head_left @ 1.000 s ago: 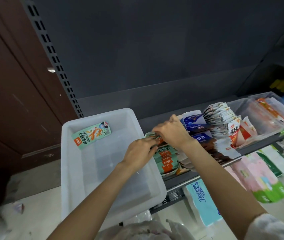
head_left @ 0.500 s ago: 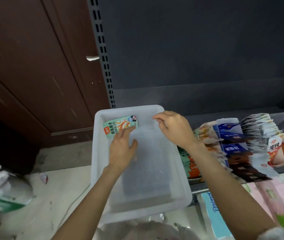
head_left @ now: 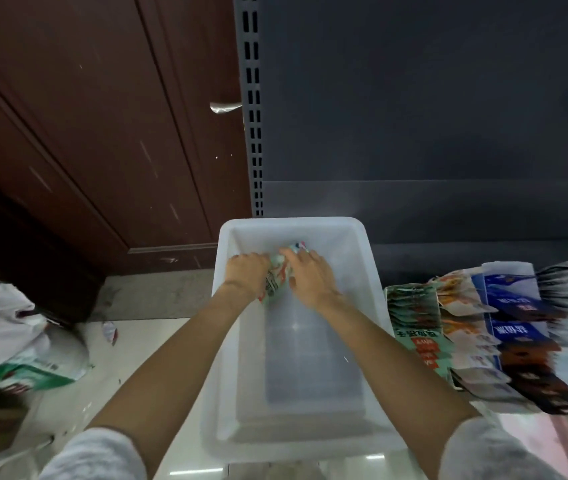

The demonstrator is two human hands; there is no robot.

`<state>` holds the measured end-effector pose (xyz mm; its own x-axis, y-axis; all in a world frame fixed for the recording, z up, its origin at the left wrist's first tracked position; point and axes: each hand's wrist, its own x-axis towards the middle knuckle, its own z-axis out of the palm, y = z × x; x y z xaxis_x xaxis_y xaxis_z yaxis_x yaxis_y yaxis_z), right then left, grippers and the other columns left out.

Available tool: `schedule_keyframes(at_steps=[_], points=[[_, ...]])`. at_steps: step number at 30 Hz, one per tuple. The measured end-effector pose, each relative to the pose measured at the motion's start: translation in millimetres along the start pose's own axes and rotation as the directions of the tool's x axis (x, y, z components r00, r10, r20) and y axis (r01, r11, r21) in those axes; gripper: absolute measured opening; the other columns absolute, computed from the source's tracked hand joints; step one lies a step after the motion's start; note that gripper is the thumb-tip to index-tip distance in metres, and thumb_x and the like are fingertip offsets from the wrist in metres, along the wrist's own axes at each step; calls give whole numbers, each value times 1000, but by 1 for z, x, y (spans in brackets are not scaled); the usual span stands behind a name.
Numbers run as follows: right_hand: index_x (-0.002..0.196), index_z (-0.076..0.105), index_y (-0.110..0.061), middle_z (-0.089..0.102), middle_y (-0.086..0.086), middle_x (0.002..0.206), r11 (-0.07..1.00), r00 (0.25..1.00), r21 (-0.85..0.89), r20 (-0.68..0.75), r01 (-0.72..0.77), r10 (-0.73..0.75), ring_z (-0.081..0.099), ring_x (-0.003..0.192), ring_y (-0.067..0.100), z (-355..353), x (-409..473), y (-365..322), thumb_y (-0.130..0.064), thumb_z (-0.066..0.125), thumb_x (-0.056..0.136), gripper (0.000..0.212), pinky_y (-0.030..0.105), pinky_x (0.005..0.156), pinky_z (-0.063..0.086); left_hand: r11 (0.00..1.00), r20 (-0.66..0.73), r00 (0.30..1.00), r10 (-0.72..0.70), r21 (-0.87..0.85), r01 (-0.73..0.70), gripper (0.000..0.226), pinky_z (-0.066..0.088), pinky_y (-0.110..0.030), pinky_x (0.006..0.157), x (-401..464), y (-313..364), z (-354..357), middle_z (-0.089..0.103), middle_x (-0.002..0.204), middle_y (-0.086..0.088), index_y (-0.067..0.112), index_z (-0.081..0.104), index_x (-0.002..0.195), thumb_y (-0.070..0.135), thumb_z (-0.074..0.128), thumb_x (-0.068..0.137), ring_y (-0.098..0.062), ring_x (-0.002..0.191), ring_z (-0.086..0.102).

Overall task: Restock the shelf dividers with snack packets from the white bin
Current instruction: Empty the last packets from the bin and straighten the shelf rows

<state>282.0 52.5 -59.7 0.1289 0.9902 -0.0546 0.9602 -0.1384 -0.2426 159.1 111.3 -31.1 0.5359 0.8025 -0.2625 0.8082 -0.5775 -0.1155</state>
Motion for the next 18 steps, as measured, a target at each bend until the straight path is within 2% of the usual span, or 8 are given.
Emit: schedule_keyframes(at_steps=[4,6,8,11,13,14,16,18], points=[[88,68,-15,55,8,86,982,980,-129,-126,139,-155,54,82,29,1,-47,2,-16,82,57,34,36,69,44,977,29,985,168,-140,-163,29,46,-34,78,-42,14,9,65,107,-6,25,53,119,20,50,91,-28,98,62],[96,66,-13,59,9,93,973,976,-102,-44,209,-214,56,90,30,-4,-72,1,-19,74,71,28,38,78,41,936,-20,982,188,-300,-185,22,45,-33,78,-61,21,15,67,104,-1,27,58,112,28,49,92,-25,96,62],[102,60,-15,65,5,100,992,991,26,51,126,-127,59,95,27,-18,-94,2,-23,62,85,19,35,81,36,825,-155,982,112,-536,-179,15,47,-29,76,-80,24,16,70,95,9,30,63,102,32,57,88,-16,89,64],[93,58,-14,65,-5,82,901,988,433,-125,-33,96,60,72,17,-49,-117,12,-23,66,86,13,31,63,41,376,-260,958,-118,-905,-199,15,49,-20,72,-101,30,-3,69,87,14,31,63,90,22,72,81,-5,78,64],[100,60,-13,69,-6,89,611,949,791,-167,-33,267,66,78,11,-75,-130,19,-12,66,86,15,26,67,51,69,-219,972,-84,-974,-214,23,50,-20,74,-103,43,-22,68,91,10,26,61,93,10,72,80,-5,80,64],[106,60,-13,70,-2,99,435,937,900,-142,-11,318,68,88,11,-88,-137,22,-6,65,86,21,25,73,54,14,-227,974,-22,-974,-227,23,51,-20,74,-100,51,-32,68,93,11,24,60,95,8,71,80,-4,81,64],[114,58,-10,69,3,109,268,927,963,-126,28,354,67,99,12,-110,-147,32,-2,64,86,29,23,80,54,72,-324,943,82,-941,-330,18,52,-21,73,-90,70,-50,69,89,18,22,63,94,11,70,82,0,80,64],[111,59,-10,69,1,107,311,898,948,-198,73,393,66,98,10,-127,-154,49,-3,62,87,25,19,79,52,191,-486,867,110,-846,-498,11,52,-25,71,-75,89,-67,68,85,20,23,68,92,19,69,81,0,76,62]])
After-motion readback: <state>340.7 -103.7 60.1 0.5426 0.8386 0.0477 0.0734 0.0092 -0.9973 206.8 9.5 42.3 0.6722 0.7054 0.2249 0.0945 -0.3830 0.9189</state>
